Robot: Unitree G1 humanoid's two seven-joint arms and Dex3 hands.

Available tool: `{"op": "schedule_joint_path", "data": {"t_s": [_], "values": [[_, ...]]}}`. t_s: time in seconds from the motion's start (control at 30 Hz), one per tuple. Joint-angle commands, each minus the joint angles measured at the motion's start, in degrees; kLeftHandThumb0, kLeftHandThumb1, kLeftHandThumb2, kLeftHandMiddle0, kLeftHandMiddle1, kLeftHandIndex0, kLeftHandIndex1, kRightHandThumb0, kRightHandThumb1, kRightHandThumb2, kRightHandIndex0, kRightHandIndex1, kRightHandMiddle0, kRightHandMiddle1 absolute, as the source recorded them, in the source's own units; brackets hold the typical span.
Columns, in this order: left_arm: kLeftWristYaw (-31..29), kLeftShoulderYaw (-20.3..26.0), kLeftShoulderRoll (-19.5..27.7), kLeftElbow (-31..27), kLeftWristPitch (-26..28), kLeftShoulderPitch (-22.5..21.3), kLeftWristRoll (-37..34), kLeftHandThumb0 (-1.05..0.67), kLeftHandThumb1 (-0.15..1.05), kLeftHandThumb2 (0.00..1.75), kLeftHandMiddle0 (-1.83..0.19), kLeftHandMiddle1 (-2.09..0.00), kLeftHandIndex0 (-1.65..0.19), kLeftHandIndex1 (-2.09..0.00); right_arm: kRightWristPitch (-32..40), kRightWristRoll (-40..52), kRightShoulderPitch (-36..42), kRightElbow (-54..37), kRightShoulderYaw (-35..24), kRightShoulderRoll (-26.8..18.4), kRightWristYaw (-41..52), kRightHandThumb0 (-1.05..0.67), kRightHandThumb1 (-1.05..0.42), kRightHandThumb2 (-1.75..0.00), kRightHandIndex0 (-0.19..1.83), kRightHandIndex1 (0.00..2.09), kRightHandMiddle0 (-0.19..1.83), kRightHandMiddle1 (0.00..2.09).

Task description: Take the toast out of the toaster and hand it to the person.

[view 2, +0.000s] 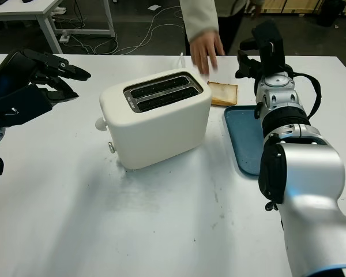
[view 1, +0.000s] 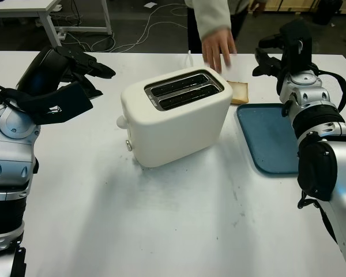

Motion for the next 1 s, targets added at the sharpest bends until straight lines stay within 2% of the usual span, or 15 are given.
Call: {"op": "schedule_joint_path", "data": {"t_s": [0.0, 0.13, 0.23, 0.37, 0.43, 0.5, 0.6, 0.7, 0.77, 0.83, 0.87, 0.9, 0.97], "values": [[0.02, 0.07, 0.06, -0.83, 0.58, 0.55, 0.29, -0.01, 0.84, 0.00, -0.84, -0.82, -1.06, -0.01, -0.24, 0.09, 1.04, -0.14, -0.11, -0.44, 0.73, -0.19, -0.92, -0.44, 0.62, 1.75, 0.25, 1.75], [0.31, 0.55, -0.34, -0.99, 0.46, 1.09, -0.29, 0.00, 0.84, 0.01, -0.85, -0.84, -1.06, -0.01, -3.39, 0.84, 2.64, -0.94, -0.44, -0.63, 4.64, -0.18, -0.92, -0.48, 0.66, 1.75, 0.30, 1.75], [0.81, 0.86, -0.68, -1.84, 1.12, 2.10, -0.11, -0.01, 0.85, 0.01, -0.84, -0.84, -1.06, -0.01, -5.79, 1.48, 4.41, -2.02, -0.68, -0.31, 5.83, -0.19, -0.92, -0.50, 0.59, 1.75, 0.25, 1.75], [1.99, 1.51, -1.34, -4.57, 2.74, 4.50, 0.44, -0.03, 0.85, 0.01, -0.81, -0.82, -1.05, 0.00, -11.92, -1.34, 9.93, -6.01, 3.01, 0.29, 4.82, -0.25, -0.92, -0.50, 0.59, 1.75, 0.29, 1.75], [3.06, 2.40, -2.30, -6.25, 2.20, 6.44, -0.07, -0.03, 0.85, 0.01, -0.78, -0.80, -1.04, 0.00, -15.47, -0.61, 14.50, -10.54, 3.42, 0.92, 6.14, -0.23, -0.92, -0.50, 0.64, 1.75, 0.37, 1.75], [3.93, 3.09, -3.46, -8.72, 2.04, 8.97, -0.25, -0.01, 0.86, 0.01, -0.78, -0.81, -1.05, -0.01, -18.02, 2.89, 21.05, -18.43, 2.11, 2.15, 9.69, -0.21, -0.92, -0.53, 0.70, 1.75, 0.44, 1.75], [4.66, 4.01, -5.41, -12.36, 3.82, 12.55, -0.62, -0.03, 0.88, 0.02, -0.75, -0.81, -1.01, 0.00, -18.47, 8.65, 31.88, -32.47, 0.03, 5.04, 12.84, -0.28, -0.92, -0.50, 0.79, 1.75, 0.51, 1.75], [7.86, 5.91, -8.90, -15.05, 1.13, 17.88, -0.92, -0.09, 0.91, 0.03, -0.72, -0.79, -0.94, 0.00, -13.33, 11.49, 43.68, -47.92, -0.77, 10.01, 9.22, -0.29, -0.92, -0.46, 0.68, 1.75, 0.45, 1.75], [10.12, 6.94, -11.83, -16.70, 0.08, 20.70, -1.46, -0.09, 0.92, 0.04, -0.69, -0.78, -0.89, 0.00, -13.60, 12.84, 47.78, -49.99, -1.61, 12.32, 8.25, -0.31, -0.92, -0.43, 0.56, 1.71, 0.44, 1.55], [12.39, 7.38, -15.71, -19.13, -0.03, 24.34, -2.35, -0.12, 0.92, 0.10, -0.60, -0.75, -0.81, 0.00, -16.07, 14.34, 50.79, -49.18, -2.60, 14.34, 8.26, -0.37, -0.92, -0.38, 0.61, 1.47, 0.55, 1.25], [13.25, 7.38, -17.30, -20.11, -0.17, 25.96, -2.68, -0.16, 0.92, 0.16, -0.53, -0.73, -0.73, 0.00, -17.28, 14.51, 52.10, -49.35, -2.80, 15.21, 7.96, -0.39, -0.92, -0.35, 0.64, 1.20, 0.62, 0.94], [14.28, 6.93, -19.13, -21.10, -0.81, 28.10, -2.93, -0.17, 0.92, 0.19, -0.49, -0.72, -0.70, 0.00, -16.94, 13.23, 54.17, -51.88, -2.18, 16.19, 6.24, -0.40, -0.92, -0.33, 0.67, 1.05, 0.69, 0.74], [16.60, 5.37, -22.91, -22.37, -1.88, 31.62, -3.04, -0.14, 0.92, 0.25, -0.38, -0.69, -0.58, 0.00, -15.97, 11.34, 57.81, -57.63, -0.77, 18.34, 3.24, -0.40, -0.92, -0.38, 0.72, 0.52, 0.73, 0.28]]}}
